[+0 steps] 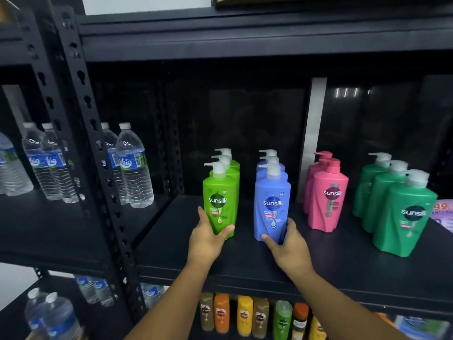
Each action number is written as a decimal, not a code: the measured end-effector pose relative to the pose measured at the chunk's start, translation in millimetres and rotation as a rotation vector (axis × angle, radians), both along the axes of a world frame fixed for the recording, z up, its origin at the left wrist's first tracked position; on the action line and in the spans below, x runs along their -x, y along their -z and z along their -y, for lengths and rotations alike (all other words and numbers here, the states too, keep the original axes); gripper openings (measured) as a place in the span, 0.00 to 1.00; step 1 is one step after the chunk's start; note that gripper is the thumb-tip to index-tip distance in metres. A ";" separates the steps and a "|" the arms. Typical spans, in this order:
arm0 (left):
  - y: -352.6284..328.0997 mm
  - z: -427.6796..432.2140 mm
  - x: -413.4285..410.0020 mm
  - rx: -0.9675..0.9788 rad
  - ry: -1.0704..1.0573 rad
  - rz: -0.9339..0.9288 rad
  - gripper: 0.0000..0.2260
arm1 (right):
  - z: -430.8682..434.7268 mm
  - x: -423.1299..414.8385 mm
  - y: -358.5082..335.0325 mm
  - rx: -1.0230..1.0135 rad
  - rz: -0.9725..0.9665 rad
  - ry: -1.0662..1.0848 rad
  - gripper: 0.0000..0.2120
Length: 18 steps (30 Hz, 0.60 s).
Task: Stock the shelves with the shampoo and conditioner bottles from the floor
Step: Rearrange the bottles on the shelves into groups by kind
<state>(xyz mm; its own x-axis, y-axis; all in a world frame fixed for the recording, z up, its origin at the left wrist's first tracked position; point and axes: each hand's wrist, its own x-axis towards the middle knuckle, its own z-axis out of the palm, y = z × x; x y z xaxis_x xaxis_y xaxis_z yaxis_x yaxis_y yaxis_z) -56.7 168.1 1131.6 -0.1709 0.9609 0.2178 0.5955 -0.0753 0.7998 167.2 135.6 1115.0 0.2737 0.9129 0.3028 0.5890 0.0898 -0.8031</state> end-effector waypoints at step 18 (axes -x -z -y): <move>-5.5 74.1 -172.6 -0.063 0.651 -0.547 0.27 | 123.7 -169.8 -3.3 0.207 0.634 0.032 0.24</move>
